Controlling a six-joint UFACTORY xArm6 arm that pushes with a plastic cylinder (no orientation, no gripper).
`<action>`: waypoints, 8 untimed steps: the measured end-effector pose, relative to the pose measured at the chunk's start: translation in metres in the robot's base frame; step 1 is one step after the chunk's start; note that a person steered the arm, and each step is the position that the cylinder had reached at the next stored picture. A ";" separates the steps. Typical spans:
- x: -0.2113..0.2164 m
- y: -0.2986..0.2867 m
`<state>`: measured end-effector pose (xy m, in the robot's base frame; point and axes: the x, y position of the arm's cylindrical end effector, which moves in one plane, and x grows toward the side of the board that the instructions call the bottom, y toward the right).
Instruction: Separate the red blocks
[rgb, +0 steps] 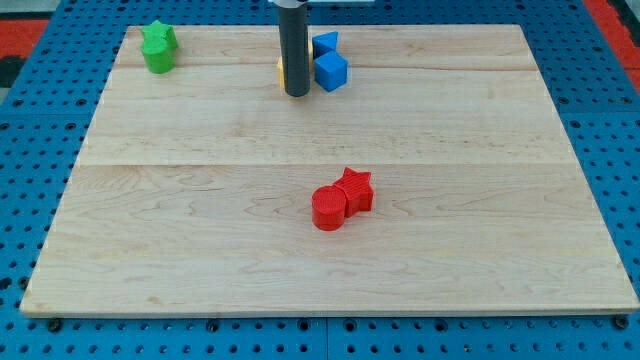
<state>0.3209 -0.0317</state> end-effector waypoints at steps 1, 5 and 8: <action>0.043 0.003; 0.155 -0.002; 0.155 -0.046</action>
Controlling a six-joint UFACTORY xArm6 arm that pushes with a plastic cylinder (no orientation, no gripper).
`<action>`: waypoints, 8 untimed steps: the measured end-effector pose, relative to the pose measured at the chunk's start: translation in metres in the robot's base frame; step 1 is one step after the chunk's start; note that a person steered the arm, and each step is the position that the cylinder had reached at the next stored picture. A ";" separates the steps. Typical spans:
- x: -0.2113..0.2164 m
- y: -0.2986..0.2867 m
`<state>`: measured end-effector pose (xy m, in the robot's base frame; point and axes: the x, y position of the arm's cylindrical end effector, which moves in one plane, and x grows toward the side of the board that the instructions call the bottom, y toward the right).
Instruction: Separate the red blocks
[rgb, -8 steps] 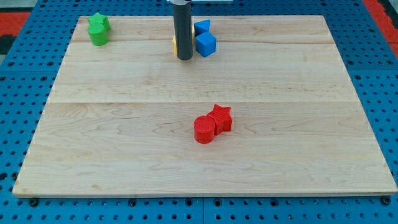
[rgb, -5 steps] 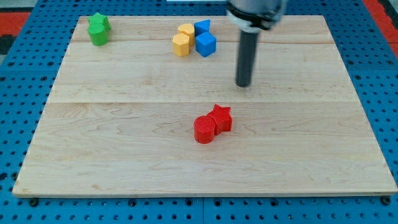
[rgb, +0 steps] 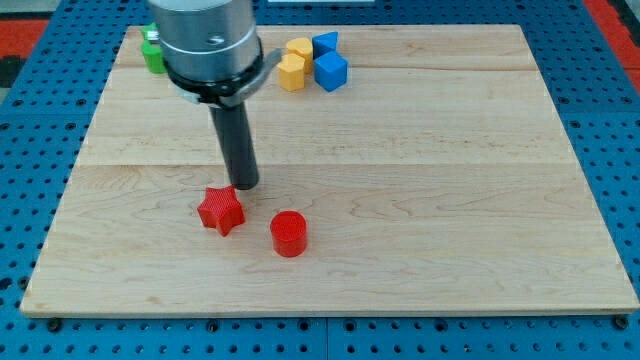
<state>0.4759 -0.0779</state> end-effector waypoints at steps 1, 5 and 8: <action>0.031 -0.008; 0.071 -0.098; 0.112 -0.182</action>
